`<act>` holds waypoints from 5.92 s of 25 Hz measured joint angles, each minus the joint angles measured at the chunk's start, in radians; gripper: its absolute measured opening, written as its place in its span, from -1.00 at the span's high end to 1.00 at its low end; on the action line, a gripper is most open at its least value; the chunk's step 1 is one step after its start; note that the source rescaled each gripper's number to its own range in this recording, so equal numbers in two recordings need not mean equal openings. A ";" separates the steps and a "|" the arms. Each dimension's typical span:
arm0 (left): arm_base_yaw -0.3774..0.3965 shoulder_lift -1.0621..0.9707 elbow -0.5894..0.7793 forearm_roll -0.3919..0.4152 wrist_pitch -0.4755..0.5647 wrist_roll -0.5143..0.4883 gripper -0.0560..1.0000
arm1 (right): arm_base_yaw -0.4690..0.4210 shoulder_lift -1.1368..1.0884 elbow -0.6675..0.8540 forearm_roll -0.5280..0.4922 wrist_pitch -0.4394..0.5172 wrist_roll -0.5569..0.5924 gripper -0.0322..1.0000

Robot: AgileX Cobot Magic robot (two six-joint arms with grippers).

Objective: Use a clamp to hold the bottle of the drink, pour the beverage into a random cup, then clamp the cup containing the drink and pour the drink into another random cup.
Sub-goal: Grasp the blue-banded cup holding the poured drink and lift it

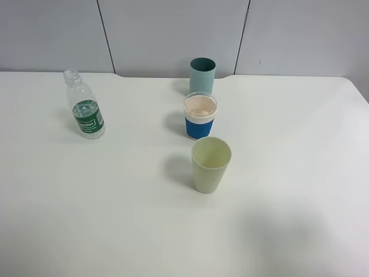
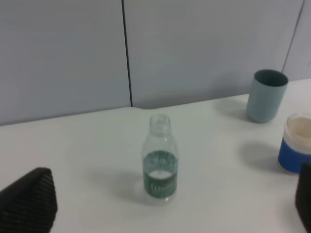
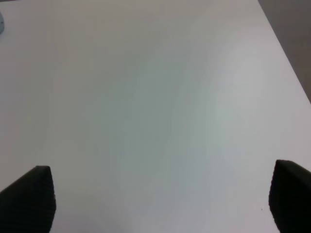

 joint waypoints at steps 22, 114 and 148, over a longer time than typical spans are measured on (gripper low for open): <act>0.161 -0.194 -0.004 0.009 0.273 0.000 -1.00 | 0.000 0.000 0.000 0.000 0.000 0.000 -0.24; 0.234 -0.234 0.157 0.009 0.363 0.000 -1.00 | 0.000 0.235 -0.051 -0.013 -0.214 -0.009 -0.24; 0.234 -0.234 0.157 0.009 0.364 0.000 -1.00 | 0.000 1.274 -0.165 -0.283 -1.098 0.003 -0.24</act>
